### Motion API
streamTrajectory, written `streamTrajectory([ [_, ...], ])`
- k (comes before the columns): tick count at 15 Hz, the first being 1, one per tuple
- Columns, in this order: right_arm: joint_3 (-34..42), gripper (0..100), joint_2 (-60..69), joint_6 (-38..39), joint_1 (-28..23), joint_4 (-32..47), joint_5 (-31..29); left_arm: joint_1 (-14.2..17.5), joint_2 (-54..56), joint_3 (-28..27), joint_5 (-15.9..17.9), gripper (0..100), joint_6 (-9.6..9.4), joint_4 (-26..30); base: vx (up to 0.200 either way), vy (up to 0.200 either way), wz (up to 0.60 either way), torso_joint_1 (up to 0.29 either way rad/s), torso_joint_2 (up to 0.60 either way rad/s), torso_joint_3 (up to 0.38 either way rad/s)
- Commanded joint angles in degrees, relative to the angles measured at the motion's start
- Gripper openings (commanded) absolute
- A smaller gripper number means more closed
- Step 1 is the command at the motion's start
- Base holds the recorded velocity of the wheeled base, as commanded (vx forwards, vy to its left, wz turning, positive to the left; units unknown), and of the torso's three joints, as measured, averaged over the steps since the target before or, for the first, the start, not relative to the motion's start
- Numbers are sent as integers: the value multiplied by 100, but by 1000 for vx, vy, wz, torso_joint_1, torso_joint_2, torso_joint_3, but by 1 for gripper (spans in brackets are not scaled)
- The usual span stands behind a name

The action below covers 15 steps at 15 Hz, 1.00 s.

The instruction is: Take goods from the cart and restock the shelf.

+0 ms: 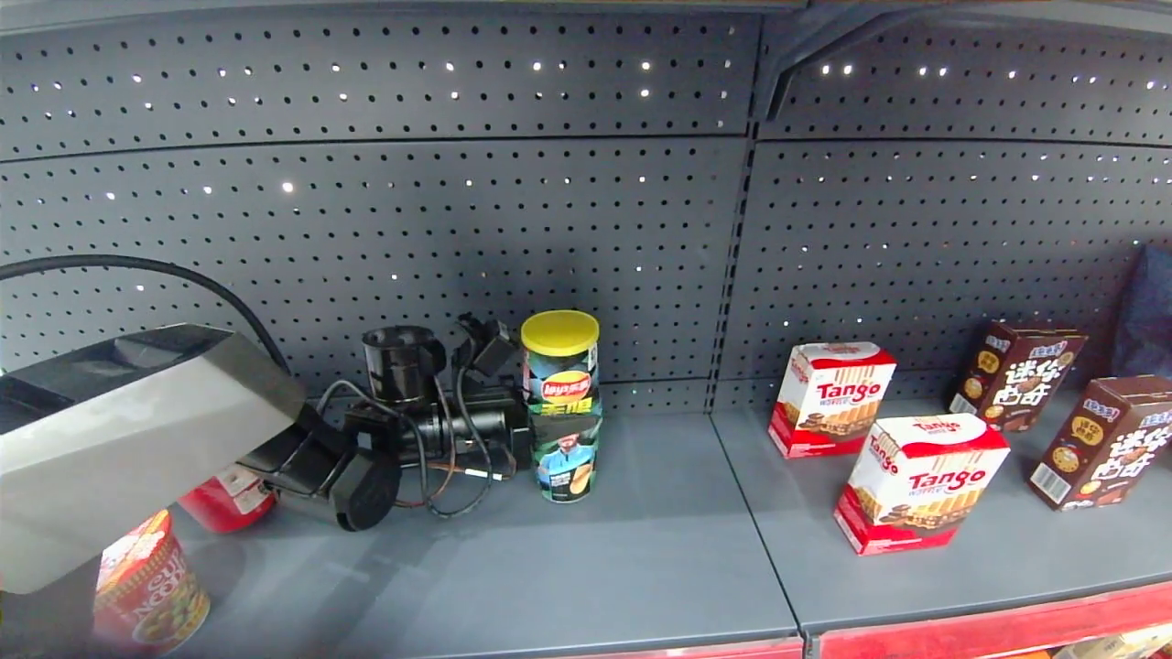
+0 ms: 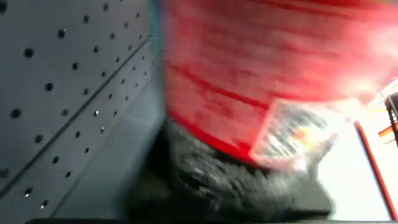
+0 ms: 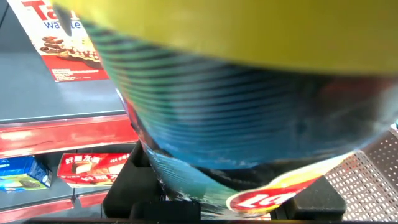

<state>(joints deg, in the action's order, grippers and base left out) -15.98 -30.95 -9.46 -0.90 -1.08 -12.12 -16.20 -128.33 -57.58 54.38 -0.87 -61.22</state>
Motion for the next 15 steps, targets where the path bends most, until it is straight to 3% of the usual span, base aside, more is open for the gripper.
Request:
streamTrajectory([
  [1,-1,0,-25,-3,2,-6,-1,-103,317,185,-59,0,7,-13,0,0,0,0,0,0],
  [4,16,0,-16,6,-6,3,-10,-190,1091,968,-94,0,-1,-65,0,0,0,0,0,0],
  [8,7,0,28,-3,-33,3,-19,-182,2022,2216,-86,0,51,-698,0,0,0,0,0,0],
  [15,-1,0,45,-12,-59,3,-63,-217,2550,3683,-94,0,69,-1560,0,0,0,0,0,0],
])
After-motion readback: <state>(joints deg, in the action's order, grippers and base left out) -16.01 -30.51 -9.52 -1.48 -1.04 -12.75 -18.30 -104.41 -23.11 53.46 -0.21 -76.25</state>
